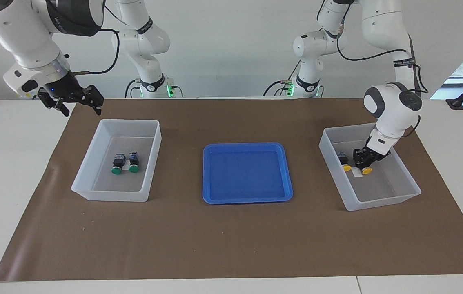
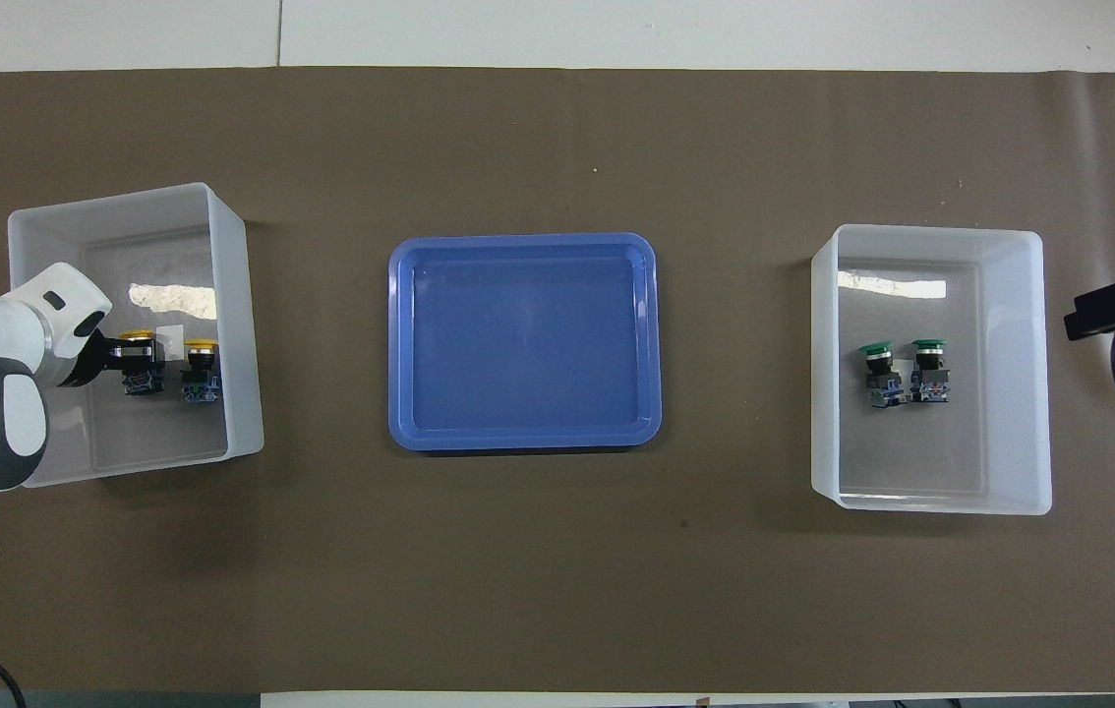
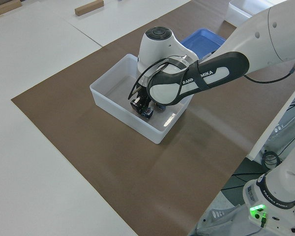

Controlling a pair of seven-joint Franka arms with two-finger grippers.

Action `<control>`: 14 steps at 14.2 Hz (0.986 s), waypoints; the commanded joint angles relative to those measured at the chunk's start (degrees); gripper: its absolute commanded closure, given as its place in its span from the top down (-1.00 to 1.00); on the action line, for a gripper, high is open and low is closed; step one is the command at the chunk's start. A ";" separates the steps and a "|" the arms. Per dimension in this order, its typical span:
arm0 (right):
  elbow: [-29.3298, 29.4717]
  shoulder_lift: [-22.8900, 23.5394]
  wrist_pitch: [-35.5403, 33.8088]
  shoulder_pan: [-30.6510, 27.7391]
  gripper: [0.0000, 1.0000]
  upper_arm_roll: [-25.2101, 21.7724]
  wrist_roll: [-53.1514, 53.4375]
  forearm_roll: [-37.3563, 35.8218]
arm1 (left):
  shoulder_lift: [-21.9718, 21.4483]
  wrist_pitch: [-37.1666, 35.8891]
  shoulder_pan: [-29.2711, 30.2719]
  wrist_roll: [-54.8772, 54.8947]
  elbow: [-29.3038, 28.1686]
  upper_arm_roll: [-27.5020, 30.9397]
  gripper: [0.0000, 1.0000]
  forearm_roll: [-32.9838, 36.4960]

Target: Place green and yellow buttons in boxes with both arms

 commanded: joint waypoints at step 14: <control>-0.07 -0.61 0.67 0.06 1.00 -0.45 -0.44 0.09 | -10.84 -51.65 -7.25 -5.29 32.69 -0.09 1.00 0.02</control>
